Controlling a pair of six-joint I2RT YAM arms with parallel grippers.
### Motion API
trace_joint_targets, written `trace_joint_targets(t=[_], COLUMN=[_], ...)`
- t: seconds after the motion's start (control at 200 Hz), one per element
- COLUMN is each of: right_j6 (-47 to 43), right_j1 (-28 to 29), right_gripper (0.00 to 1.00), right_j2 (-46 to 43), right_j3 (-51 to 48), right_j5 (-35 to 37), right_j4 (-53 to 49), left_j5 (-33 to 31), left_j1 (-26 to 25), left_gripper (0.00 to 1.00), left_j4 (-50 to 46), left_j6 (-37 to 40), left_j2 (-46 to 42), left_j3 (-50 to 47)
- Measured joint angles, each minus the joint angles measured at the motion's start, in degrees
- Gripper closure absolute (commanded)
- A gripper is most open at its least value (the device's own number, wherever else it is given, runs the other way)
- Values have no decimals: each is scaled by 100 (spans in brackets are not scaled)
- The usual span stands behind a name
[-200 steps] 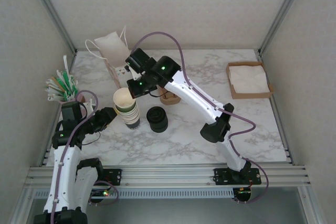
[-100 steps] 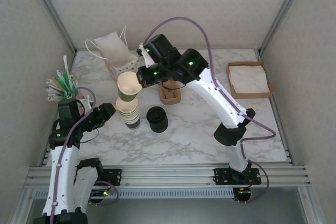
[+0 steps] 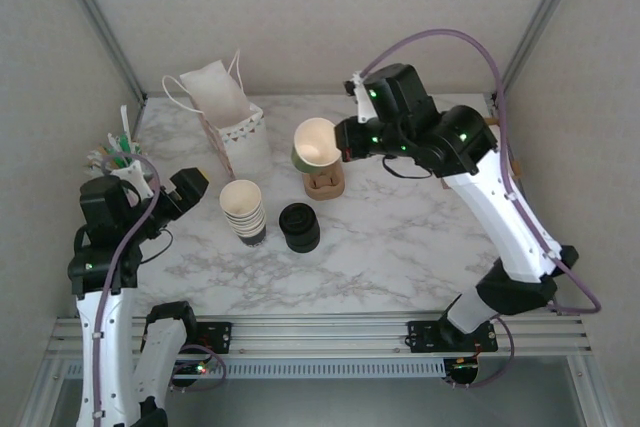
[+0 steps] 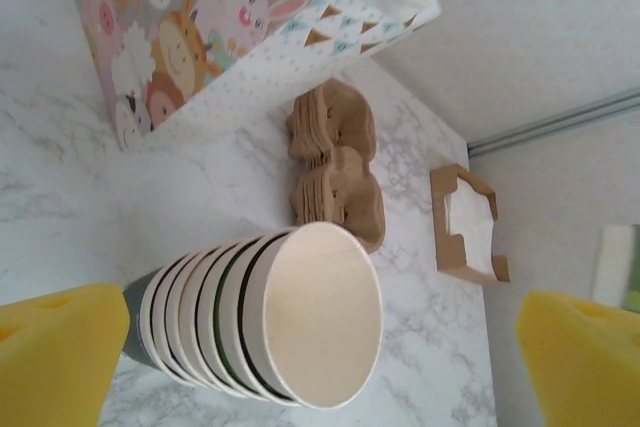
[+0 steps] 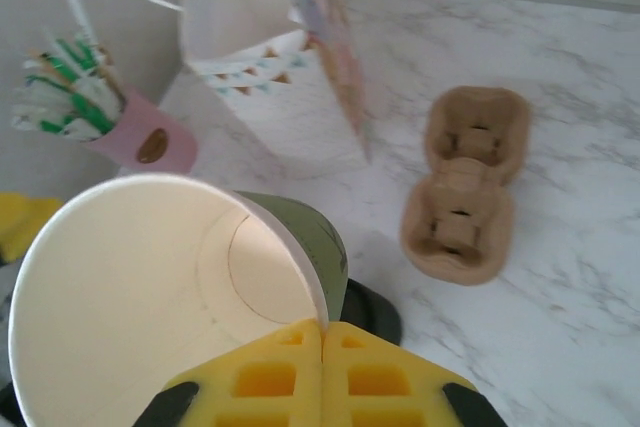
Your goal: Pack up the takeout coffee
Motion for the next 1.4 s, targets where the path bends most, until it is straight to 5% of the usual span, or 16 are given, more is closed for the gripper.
trace_joint_targets(t=[0.38,0.611,0.941,1.402], right_j6=[26,46,42,17], right_j1=[-1353,-1945,-2345,-2402], right_gripper=[100,100,100,100], right_j2=[-1659,-1744,-1346,-389], right_j3=[-3239,-4481,-5246,-5440], right_j5=[9,-181,-472,-623], right_j4=[793,1281,2031,2721], left_j5=[-216,-728,-1333,-1462], left_j1=[-107,-1255,-2573,-3056], left_gripper=[1,0,1,0], left_j4=[680,1325,1851,1976], left_j6=[13,-92,-79,70], left_j2=[719,1436,2562,2935], left_j3=[212,258,688,1051])
